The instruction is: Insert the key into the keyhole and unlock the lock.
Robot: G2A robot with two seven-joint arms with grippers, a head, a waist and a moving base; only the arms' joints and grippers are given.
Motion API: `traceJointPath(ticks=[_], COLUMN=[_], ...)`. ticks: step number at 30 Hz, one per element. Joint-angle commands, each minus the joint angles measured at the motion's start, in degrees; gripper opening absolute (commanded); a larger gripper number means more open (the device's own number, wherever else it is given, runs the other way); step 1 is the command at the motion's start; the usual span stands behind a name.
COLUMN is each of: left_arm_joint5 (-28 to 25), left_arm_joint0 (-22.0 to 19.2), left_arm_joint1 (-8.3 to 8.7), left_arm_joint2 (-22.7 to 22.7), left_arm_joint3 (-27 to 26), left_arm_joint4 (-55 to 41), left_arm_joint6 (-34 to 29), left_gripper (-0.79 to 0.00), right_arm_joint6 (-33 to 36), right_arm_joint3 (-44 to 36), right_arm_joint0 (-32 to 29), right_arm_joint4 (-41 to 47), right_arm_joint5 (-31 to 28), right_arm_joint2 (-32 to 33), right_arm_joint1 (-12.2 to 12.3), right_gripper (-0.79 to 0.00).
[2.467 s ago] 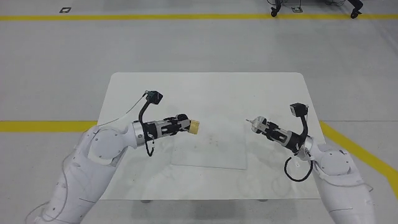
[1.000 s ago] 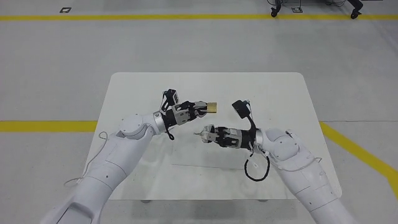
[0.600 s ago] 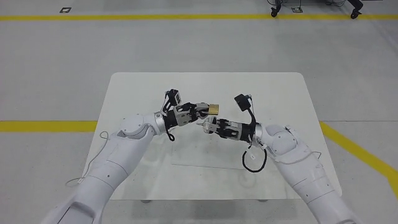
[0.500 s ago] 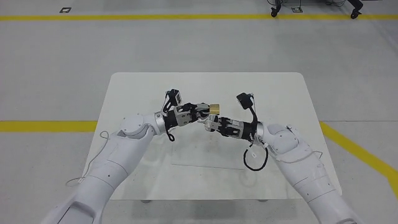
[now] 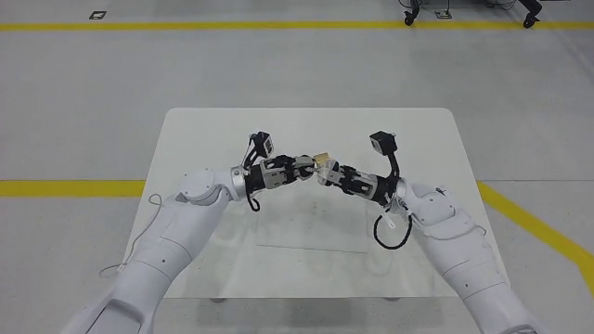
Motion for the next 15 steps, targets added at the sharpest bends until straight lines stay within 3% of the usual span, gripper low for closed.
traceJointPath(ticks=[1,7,15], left_arm_joint5=[-4.3,-17.6,-32.7], left_arm_joint0=[0.0,1.7,5.8], left_arm_joint1=[0.08,0.59,1.44], left_arm_joint2=[-0.1,-1.0,-3.2], left_arm_joint3=[-0.6,-1.4,-4.8], left_arm_joint4=[2.0,9.8,18.9], left_arm_joint6=[-1.5,2.6,11.2], left_gripper=[-0.785,-0.785,-0.785], right_arm_joint6=[0.0,-1.9,-1.0], right_arm_joint3=[-0.8,-4.1,-7.2], right_arm_joint0=[-1.3,-6.1,-9.8], right_arm_joint4=[3.5,12.0,14.6], right_arm_joint5=[-0.8,-2.7,-1.8], right_arm_joint2=[1.5,5.8,7.8], right_arm_joint1=[0.5,2.1,3.9], right_gripper=[-0.785,-0.785,-0.785])
